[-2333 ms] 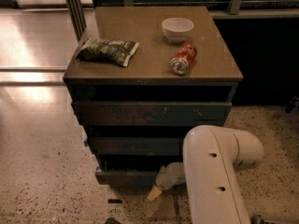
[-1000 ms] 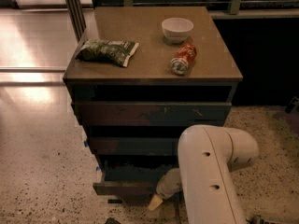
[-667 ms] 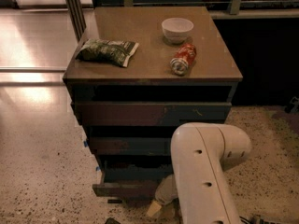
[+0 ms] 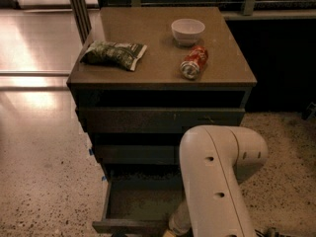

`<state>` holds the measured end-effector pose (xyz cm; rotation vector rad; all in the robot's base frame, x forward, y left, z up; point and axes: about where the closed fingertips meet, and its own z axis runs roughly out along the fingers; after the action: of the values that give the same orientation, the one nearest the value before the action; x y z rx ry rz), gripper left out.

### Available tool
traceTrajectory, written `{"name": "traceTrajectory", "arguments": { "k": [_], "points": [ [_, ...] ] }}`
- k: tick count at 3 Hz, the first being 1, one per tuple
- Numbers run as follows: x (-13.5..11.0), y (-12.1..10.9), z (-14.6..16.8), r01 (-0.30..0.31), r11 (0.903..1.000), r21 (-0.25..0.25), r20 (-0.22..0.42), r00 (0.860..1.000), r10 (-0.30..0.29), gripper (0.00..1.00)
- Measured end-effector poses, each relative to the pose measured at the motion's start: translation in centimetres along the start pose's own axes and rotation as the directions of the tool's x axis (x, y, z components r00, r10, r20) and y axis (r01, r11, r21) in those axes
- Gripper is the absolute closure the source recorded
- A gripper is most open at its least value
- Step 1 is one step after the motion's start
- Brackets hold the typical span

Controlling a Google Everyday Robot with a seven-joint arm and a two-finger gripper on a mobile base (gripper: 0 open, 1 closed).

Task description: Open bottom drawer

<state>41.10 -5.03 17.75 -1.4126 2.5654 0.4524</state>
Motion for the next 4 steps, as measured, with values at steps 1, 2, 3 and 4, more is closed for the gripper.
{"name": "traceTrajectory", "arguments": {
  "k": [1,2,3,4],
  "points": [
    [0.0,0.0,0.0,0.0,1.0,-0.001,0.0,1.0,0.0,0.0],
    [1.5,1.4,-0.6,-0.03,0.9992,-0.024,-0.001,1.0,0.03,0.0],
    [0.7,4.6,-0.9,-0.047,0.9896,-0.136,0.074,0.996,0.058,0.0],
    [1.2,6.0,-1.3,-0.078,0.9809,-0.178,0.055,0.994,0.089,0.0]
  ]
}}
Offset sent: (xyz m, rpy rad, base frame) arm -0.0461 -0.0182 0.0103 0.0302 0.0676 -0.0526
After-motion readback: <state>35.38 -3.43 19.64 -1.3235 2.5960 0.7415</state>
